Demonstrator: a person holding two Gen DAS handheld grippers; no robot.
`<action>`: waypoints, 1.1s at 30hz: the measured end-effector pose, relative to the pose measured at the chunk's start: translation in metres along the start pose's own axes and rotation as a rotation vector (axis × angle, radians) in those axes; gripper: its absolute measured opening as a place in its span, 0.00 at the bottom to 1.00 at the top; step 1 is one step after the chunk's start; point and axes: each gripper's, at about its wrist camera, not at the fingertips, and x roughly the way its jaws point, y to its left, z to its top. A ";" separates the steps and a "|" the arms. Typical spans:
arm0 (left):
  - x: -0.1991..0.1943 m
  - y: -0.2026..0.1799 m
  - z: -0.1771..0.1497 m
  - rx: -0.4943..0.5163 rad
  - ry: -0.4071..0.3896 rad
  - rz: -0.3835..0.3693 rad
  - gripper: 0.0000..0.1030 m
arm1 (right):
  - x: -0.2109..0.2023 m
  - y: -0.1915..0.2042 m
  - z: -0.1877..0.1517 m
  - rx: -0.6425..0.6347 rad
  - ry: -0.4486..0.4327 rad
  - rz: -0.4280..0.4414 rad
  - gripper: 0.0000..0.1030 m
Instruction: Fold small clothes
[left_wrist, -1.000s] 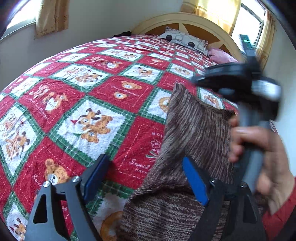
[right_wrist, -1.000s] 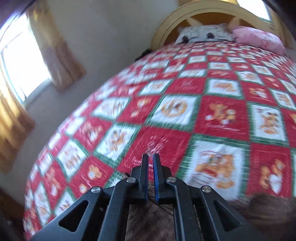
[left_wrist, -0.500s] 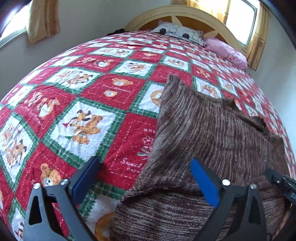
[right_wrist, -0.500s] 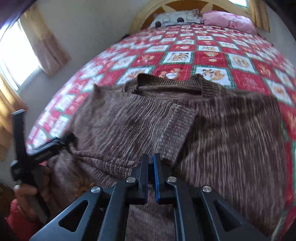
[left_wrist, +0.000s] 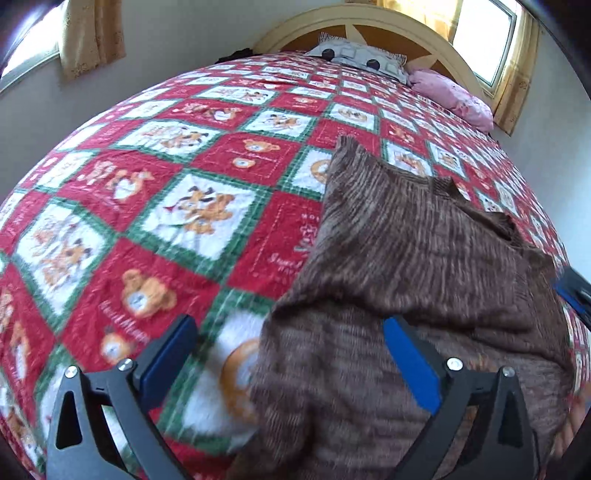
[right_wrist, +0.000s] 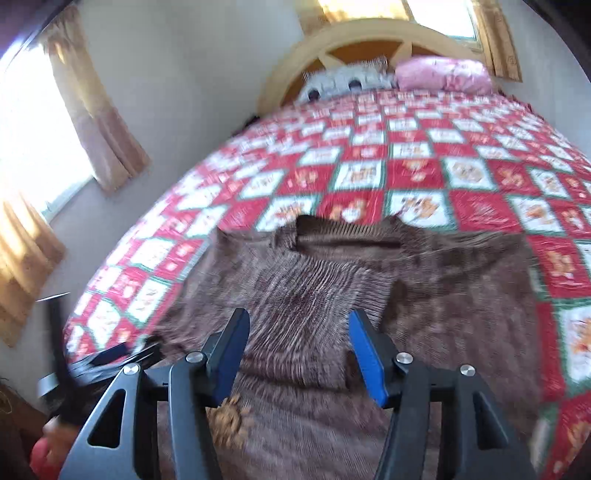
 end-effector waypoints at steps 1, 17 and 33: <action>-0.007 0.003 -0.001 0.002 -0.011 -0.004 1.00 | 0.015 0.003 0.000 -0.014 0.037 -0.002 0.55; -0.064 0.081 -0.022 -0.037 -0.086 -0.035 1.00 | -0.093 0.014 -0.115 -0.208 0.186 0.030 0.55; -0.102 0.095 -0.109 0.191 -0.041 -0.337 1.00 | -0.401 -0.034 -0.207 -0.038 -0.265 -0.277 0.55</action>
